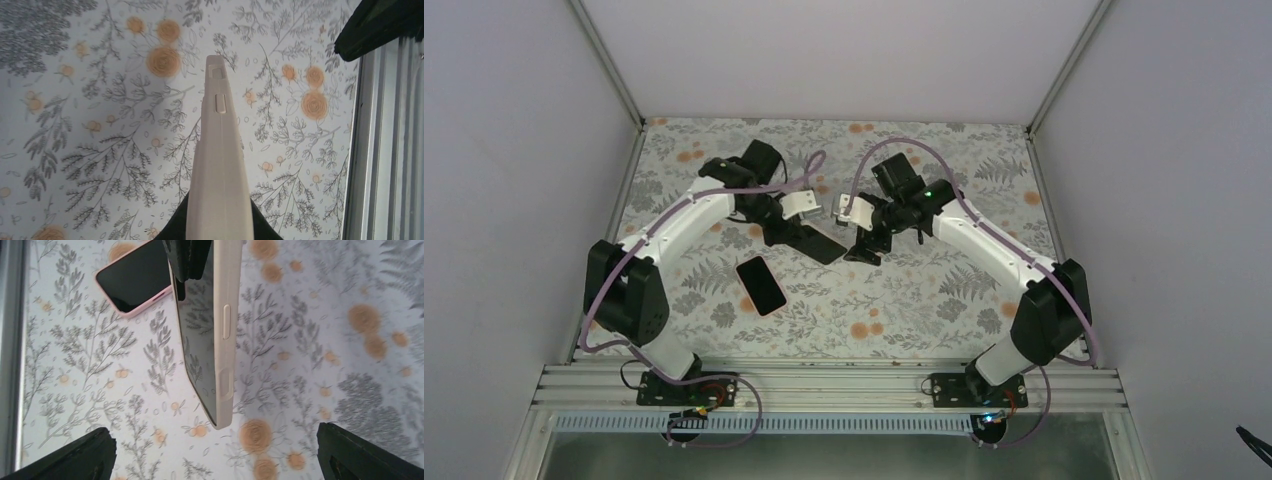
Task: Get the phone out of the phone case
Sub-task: Remove the phone case from the phone.
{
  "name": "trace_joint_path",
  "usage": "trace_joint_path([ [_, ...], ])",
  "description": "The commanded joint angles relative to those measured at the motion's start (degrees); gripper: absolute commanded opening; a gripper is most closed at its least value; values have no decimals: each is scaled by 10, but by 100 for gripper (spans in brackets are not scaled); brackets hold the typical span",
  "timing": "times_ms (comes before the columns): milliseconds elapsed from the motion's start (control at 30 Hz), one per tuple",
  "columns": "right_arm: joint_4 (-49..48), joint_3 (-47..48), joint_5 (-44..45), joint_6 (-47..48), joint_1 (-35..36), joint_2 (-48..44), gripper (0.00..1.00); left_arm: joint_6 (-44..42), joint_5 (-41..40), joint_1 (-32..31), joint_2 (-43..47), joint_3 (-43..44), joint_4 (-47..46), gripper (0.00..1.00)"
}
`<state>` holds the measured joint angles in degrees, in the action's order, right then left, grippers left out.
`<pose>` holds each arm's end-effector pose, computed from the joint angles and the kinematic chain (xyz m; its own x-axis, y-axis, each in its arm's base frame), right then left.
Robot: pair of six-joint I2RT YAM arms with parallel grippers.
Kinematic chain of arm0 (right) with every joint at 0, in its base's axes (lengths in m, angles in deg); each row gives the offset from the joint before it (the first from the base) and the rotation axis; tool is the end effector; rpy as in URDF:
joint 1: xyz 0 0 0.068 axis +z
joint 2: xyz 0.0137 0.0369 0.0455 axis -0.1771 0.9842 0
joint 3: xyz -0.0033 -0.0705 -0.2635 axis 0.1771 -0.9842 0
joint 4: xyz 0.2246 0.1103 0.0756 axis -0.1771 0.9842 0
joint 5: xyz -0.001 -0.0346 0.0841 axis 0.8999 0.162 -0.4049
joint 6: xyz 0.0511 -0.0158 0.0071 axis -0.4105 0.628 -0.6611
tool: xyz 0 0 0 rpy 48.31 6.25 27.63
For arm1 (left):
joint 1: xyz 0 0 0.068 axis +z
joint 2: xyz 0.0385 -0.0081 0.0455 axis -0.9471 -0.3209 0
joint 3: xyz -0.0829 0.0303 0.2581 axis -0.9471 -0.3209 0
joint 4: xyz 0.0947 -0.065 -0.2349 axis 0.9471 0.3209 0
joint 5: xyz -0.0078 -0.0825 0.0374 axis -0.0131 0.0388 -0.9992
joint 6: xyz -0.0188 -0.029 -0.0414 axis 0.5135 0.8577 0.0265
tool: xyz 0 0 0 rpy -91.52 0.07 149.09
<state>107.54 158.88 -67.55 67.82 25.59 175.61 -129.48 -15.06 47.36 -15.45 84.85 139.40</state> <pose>0.2544 0.2011 0.2900 -0.0125 -0.7851 -0.6193 -0.9879 0.1056 -0.1140 0.2835 -0.1478 0.2819 -0.3296 0.7414 -0.5846 0.9441 0.2578 -0.2053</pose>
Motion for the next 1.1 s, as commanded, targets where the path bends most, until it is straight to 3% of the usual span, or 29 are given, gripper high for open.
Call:
trace_joint_path([
  [0, 28, -27, -35, 15, -9, 2, 100, 7, -46, -27, 26, -8, -39, 2],
  [567, -70, -93, -82, -4, -57, 6, 100, 0, 31, -54, 49, 11, 1, 2],
  [1067, -36, -64, -82, -5, -70, 51, 99, -19, 57, -55, 60, 21, 31, 2],
])
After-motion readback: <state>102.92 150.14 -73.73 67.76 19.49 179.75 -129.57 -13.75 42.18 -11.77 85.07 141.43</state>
